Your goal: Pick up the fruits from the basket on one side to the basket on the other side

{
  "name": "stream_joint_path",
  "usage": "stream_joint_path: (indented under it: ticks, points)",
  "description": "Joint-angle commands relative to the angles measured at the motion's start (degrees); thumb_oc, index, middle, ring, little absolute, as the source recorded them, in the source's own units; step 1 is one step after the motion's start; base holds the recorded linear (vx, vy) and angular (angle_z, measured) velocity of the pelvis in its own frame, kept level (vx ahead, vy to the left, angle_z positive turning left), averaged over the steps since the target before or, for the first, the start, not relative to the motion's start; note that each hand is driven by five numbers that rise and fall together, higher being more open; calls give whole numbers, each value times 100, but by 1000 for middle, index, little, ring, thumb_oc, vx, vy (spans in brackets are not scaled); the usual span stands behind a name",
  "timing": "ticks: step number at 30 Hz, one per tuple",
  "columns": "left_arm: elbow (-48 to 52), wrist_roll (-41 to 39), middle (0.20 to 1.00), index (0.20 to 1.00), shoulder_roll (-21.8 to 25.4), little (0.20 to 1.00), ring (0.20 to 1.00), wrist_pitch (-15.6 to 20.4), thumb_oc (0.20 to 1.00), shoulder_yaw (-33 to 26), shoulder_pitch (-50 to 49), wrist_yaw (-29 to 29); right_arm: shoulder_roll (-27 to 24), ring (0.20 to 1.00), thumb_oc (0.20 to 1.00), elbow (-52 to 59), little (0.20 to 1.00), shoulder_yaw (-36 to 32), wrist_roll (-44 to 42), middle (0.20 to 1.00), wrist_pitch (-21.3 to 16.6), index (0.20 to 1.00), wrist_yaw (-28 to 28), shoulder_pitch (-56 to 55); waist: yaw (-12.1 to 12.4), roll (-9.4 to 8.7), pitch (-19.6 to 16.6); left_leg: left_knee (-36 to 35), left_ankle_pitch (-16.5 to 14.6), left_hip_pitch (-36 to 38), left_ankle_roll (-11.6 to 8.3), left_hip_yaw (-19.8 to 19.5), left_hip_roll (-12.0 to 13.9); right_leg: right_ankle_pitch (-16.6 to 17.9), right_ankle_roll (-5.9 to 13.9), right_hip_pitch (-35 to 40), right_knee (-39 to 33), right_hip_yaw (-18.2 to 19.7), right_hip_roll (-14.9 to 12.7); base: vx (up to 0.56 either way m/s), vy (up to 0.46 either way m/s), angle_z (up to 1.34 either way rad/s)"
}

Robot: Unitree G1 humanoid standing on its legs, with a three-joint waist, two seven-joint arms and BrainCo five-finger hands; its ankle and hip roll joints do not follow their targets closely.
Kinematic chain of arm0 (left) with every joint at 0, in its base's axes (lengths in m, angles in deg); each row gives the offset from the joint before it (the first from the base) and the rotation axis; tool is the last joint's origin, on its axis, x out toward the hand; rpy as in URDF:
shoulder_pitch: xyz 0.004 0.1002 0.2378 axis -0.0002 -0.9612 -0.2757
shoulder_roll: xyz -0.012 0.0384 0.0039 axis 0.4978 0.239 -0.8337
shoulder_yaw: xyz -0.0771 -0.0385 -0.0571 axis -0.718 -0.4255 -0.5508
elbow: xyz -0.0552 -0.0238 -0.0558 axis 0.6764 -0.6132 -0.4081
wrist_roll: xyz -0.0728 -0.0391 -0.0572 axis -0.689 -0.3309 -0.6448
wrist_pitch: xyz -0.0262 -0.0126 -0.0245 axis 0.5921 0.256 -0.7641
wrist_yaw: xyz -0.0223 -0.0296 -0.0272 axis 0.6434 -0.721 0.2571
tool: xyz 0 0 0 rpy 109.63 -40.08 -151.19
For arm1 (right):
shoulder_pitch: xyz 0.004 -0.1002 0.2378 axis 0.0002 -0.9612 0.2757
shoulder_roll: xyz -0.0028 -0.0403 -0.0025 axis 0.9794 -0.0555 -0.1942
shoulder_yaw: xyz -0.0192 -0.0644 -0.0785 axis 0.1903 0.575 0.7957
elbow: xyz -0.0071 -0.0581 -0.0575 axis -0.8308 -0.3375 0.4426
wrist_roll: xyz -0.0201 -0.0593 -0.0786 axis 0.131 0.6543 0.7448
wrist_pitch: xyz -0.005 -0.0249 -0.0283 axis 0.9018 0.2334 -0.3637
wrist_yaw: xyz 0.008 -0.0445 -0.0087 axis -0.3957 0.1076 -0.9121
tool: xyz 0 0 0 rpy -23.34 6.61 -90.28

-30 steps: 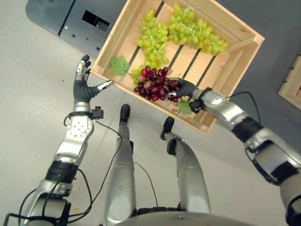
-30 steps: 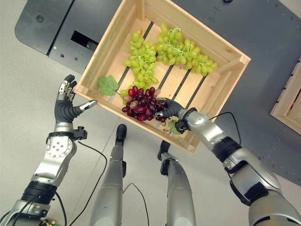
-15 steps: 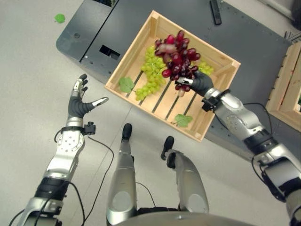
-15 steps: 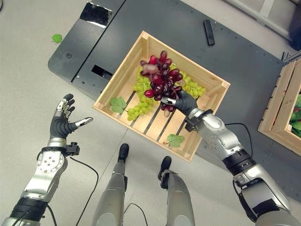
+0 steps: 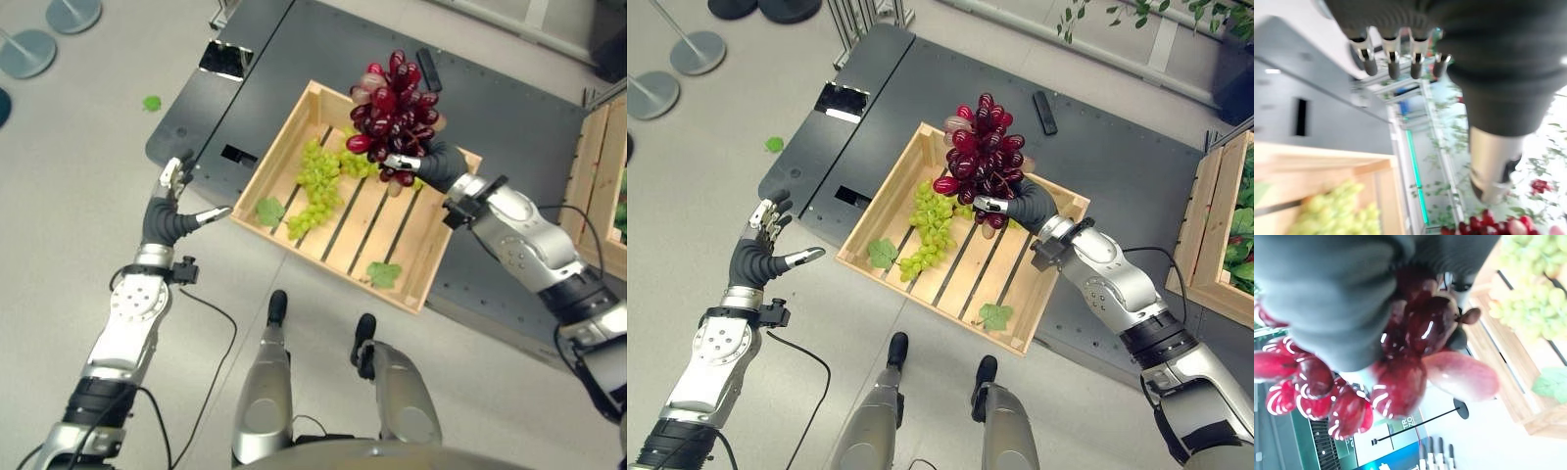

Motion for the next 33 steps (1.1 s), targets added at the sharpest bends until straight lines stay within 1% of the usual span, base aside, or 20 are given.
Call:
stream_joint_path:
  ticks: [1, 3, 4, 6, 9, 10, 11, 13, 14, 16, 17, 18, 19, 20, 26, 27, 29, 32, 33]
  points:
    - [225, -6, 1000, 1000, 297, 1000, 1000, 273, 1000, 99, -102, 223, 32, 200, 200, 411, 200, 304, -195, 200, -244, 200, -345, 209, -251, -376, -960, 359, -899, 379, 264, 136, -203, 645, 582, 286, -868, 48, -113, 49, 11, -10]
    - [357, -267, 1000, 1000, 268, 1000, 1000, 260, 1000, 234, -17, 383, -12, 200, 200, 463, 200, 337, -220, 200, -233, 200, -396, 138, -284, -382, -1033, 351, -921, 444, 270, 159, -192, 643, 581, 353, -911, 73, -82, 58, 5, -8]
    - [461, -239, 1000, 1000, 366, 1000, 1000, 248, 1000, 388, 135, 468, -14, 200, 200, 505, 200, 394, -220, 200, -201, 200, -435, 135, -326, -397, -1116, 331, -936, 495, 273, 183, -171, 645, 580, 390, -953, 96, -58, 49, 0, -13]
    - [503, -217, 1000, 1000, 407, 1000, 1000, 246, 1000, 441, 220, 499, -29, 200, 200, 534, 200, 438, -200, 200, -175, 200, -455, 136, -341, -401, -1155, 315, -939, 520, 275, 193, -159, 644, 581, 406, -971, 111, -46, 36, 2, -11]
    - [568, -275, 1000, 1000, 497, 1000, 1000, 221, 1000, 726, 565, 620, -128, 200, 200, 624, 200, 603, -137, 200, -58, 200, -554, 175, -404, -423, -1268, 251, -940, 599, 267, 237, -131, 652, 582, 467, -1050, 138, -10, 39, 4, -3]
    - [567, -453, 1000, 1000, 519, 1000, 1000, 204, 1000, 818, 603, 739, -222, 200, 200, 673, 200, 695, -84, 200, -32, 200, -599, 221, -420, -433, -1302, 228, -934, 621, 267, 250, -125, 659, 586, 491, -1081, 141, 2, 33, 8, -9]
    - [624, -873, 1000, 1000, 536, 1000, 1000, 114, 1000, 951, 641, 946, -332, 200, 200, 728, 200, 766, -33, 200, 8, 200, -634, 242, -446, -437, -1334, 213, -927, 638, 268, 260, -121, 669, 586, 509, -1107, 147, 8, 26, 1, -11]
    - [697, -1195, 1000, 1000, 635, 1000, 1000, 82, 1000, 1087, 710, 1070, -459, 200, 200, 747, 200, 841, -36, 200, -5, 200, -642, 219, -467, -449, -1373, 188, -924, 670, 267, 273, -110, 684, 585, 539, -1143, 163, 30, 23, -1, -9]
    - [684, -1629, 1000, 1000, 711, 1000, 1000, -14, 1000, 1222, 717, 1272, -579, 200, 200, 806, 200, 954, 11, 200, 21, 200, -697, 310, -485, -452, -1394, 175, -919, 692, 264, 301, -106, 700, 591, 549, -1166, 176, 38, 24, 1, -12]
    - [718, -2171, 1000, 1000, 945, 1000, 1000, -168, 1000, 1427, 752, 1458, -712, 200, 200, 857, 200, 1051, 17, 200, 4, 200, -694, 314, -501, -454, -1423, 162, -908, 707, 263, 317, -103, 714, 594, 581, -1204, 178, 44, 13, 0, -13]
    - [748, -2276, 1000, 1000, 1125, 1000, 1000, -160, 1000, 1523, 856, 1486, -761, 200, 200, 865, 200, 1138, 8, 200, -16, 200, -699, 337, -507, -460, -1428, 162, -905, 706, 259, 315, -102, 722, 598, 592, -1217, 179, 47, 6, -12, -8]
    - [759, -1935, 1000, 1000, 1475, 1000, 1000, -56, 1000, 1667, 1205, 1445, -805, 200, 200, 934, 200, 1257, 16, 200, -58, 200, -718, 441, -524, -476, -1450, 144, -900, 725, 249, 308, -93, 722, 603, 606, -1237, 185, 60, 0, 0, 0]
    - [753, -1933, 1000, 1000, 1476, 1000, 1000, -53, 1000, 1678, 1218, 1442, -806, 200, 200, 934, 200, 1249, 16, 200, -58, 200, -718, 437, -518, -478, -1443, 143, -901, 730, 248, 308, -93, 721, 603, 611, -1237, 185, 60, 0, 0, 0]
    - [740, -1411, 1000, 1000, 1702, 1000, 1000, 79, 1000, 1757, 1552, 1313, -735, 200, 200, 918, 200, 1294, -3, 200, -59, 200, -759, 496, -524, -498, -1475, 124, -902, 747, 243, 321, -78, 718, 610, 628, -1255, 177, 63, 0, 0, 0]
    - [589, -1003, 1000, 1000, 1771, 1000, 1000, 159, 1000, 1839, 1837, 1224, -668, 200, 200, 1062, 200, 1390, -30, 200, -2, 200, -893, 529, -527, -538, -1504, 109, -910, 771, 244, 344, -77, 734, 612, 638, -1277, 218, 76, 0, 0, 0]
    - [541, -682, 1000, 1000, 1839, 1000, 1000, 171, 1000, 1950, 2027, 1185, -628, 200, 200, 1112, 200, 1484, -17, 200, 42, 200, -957, 568, -535, -555, -1523, 101, -910, 780, 240, 351, -74, 734, 614, 644, -1289, 224, 80, 0, 0, 0]
    - [512, -494, 1000, 1000, 1898, 1000, 1000, 195, 1000, 2033, 2147, 1198, -621, 200, 200, 1267, 200, 1671, 51, 200, 97, 200, -1075, 690, -540, -577, -1546, 82, -914, 799, 240, 368, -70, 734, 617, 652, -1302, 234, 84, 0, 0, 0]
    - [515, -444, 1000, 1000, 1831, 1000, 1000, 200, 1000, 2066, 2162, 1206, -570, 200, 200, 1324, 200, 1747, 22, 200, 111, 200, -1106, 729, -542, -596, -1552, 81, -918, 808, 243, 375, -75, 743, 615, 658, -1311, 246, 83, 0, 0, 0]
    - [517, -327, 1000, 1000, 1791, 1000, 1000, 203, 1000, 2099, 2169, 1202, -536, 200, 200, 1389, 200, 1876, 48, 200, 157, 200, -1169, 804, -535, -617, -1546, 77, -922, 810, 247, 371, -76, 749, 614, 657, -1326, 259, 85, 0, 0, 0]
